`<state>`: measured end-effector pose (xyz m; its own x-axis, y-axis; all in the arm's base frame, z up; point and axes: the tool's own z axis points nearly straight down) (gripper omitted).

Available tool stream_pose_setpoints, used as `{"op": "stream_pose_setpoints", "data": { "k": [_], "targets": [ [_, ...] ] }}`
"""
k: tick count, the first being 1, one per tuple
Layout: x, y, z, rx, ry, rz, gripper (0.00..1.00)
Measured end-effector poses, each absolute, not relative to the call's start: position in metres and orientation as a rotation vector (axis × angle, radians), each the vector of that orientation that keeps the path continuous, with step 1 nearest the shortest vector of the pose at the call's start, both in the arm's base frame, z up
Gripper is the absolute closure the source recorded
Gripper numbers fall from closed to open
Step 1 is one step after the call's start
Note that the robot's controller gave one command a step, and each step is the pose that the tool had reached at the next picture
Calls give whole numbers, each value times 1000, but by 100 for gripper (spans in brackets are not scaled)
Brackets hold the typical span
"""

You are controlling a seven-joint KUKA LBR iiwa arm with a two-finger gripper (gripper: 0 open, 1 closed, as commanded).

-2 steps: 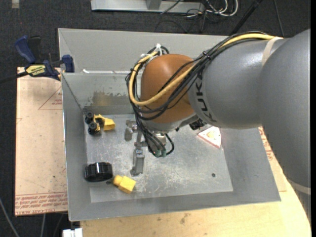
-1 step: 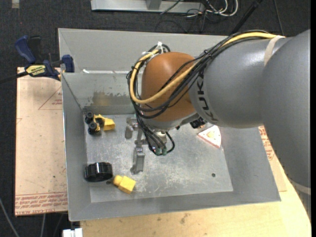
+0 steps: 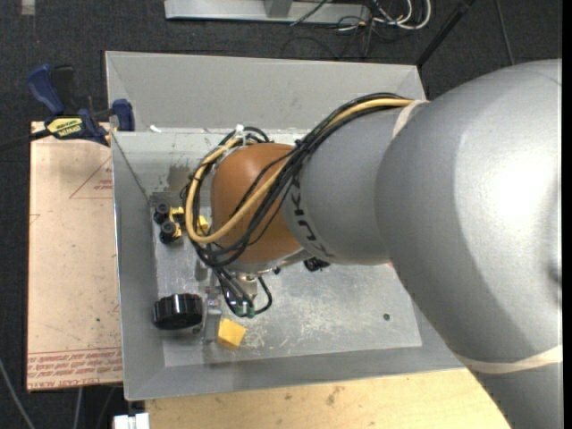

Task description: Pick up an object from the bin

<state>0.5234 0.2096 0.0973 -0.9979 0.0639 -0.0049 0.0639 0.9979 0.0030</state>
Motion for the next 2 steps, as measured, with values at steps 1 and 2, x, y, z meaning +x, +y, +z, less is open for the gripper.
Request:
{"op": "stream_pose_setpoints", "data": {
  "k": [1,2],
  "targets": [
    [519,218,97,100,3144,-1,0],
    [509,226,105,379,3117,3,0]
  ]
}}
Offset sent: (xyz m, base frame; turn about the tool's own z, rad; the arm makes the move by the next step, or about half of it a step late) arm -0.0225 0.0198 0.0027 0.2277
